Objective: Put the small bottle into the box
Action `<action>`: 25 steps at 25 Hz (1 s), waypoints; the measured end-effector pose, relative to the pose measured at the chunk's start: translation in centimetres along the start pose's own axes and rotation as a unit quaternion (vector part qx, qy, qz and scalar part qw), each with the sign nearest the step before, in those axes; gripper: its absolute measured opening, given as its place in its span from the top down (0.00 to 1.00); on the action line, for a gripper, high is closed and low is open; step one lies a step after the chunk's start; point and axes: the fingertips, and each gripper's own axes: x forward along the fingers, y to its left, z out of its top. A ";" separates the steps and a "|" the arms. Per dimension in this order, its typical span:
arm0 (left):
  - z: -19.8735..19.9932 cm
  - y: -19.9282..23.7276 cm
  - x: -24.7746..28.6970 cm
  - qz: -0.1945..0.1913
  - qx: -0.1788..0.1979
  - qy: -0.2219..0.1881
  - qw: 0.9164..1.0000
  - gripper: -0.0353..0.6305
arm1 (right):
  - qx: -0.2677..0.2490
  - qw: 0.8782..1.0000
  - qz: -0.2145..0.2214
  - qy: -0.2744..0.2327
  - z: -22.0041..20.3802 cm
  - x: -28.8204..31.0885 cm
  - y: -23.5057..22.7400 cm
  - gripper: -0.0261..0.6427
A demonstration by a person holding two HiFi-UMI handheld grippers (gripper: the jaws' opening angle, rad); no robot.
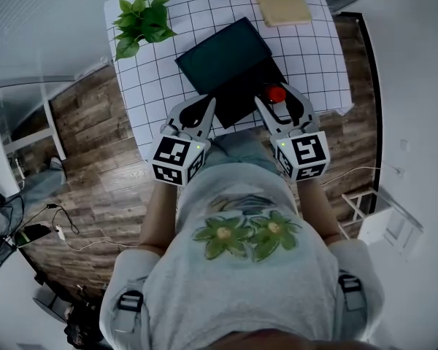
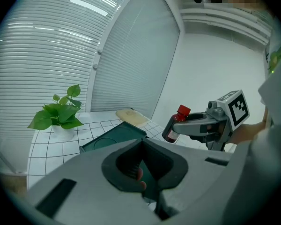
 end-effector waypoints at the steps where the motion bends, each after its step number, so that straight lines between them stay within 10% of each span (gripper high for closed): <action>1: -0.1 0.0 0.1 -0.001 -0.002 0.002 1.000 0.95 | 0.000 1.000 0.000 0.002 -0.1 0.2 -0.1 0.64; 25: -0.8 1.2 3.0 -0.011 -0.021 0.039 0.999 0.95 | 0.009 0.999 0.007 0.046 -2.4 3.2 -1.4 0.64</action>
